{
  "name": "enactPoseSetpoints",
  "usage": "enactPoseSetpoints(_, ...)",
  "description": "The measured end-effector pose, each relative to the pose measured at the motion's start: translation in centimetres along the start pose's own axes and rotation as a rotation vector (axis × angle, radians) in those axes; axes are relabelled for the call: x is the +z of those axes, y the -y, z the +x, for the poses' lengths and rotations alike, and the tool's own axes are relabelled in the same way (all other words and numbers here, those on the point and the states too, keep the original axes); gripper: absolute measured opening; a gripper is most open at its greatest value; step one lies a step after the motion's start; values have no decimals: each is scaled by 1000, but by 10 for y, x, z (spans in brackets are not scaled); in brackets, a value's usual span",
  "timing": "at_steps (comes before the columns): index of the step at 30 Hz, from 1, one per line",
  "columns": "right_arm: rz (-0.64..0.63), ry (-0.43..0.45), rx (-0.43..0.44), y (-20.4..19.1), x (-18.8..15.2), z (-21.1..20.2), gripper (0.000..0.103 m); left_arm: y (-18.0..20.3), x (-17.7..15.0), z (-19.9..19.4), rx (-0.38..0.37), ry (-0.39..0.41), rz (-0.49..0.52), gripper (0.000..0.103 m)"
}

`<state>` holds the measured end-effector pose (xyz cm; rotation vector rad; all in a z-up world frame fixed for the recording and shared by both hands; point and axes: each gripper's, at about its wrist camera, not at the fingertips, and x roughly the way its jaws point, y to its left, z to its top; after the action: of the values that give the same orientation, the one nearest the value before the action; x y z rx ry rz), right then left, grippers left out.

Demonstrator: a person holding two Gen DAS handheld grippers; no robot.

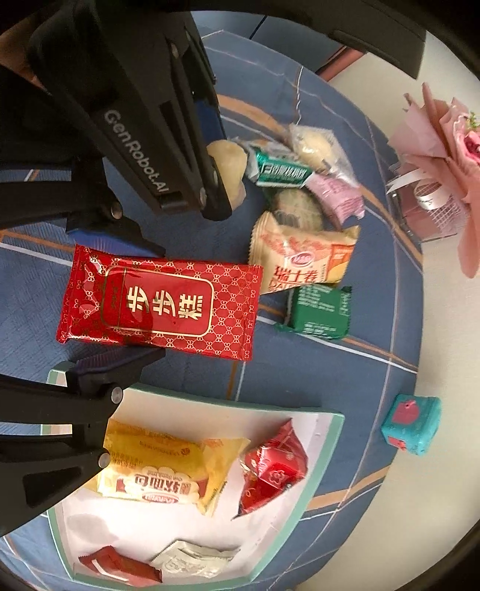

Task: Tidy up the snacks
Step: 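Lift the red packet with the right tool while the left tool lifts the pastry, then carry both snacks over the tray and open both tools to release them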

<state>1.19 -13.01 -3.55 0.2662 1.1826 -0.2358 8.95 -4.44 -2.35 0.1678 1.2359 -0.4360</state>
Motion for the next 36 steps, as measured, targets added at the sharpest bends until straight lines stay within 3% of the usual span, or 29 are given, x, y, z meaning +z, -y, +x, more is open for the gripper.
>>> enactPoseSetpoints(9, 17, 65, 37, 8, 1, -37, 49, -6, 4, -39, 3, 87, -17, 48)
enactPoseSetpoints(20, 84, 105, 65, 33, -8, -57, 48, 15, 1, -52, 4, 155, -49, 48)
enactPoseSetpoints(28, 190, 141, 37, 83, -13, -69, 48, 52, -2, -62, -23, 185, -4, 48)
enactPoseSetpoints(36, 326, 187, -12, 146, -24, -90, 48, 103, -10, -62, -99, 169, 88, 48)
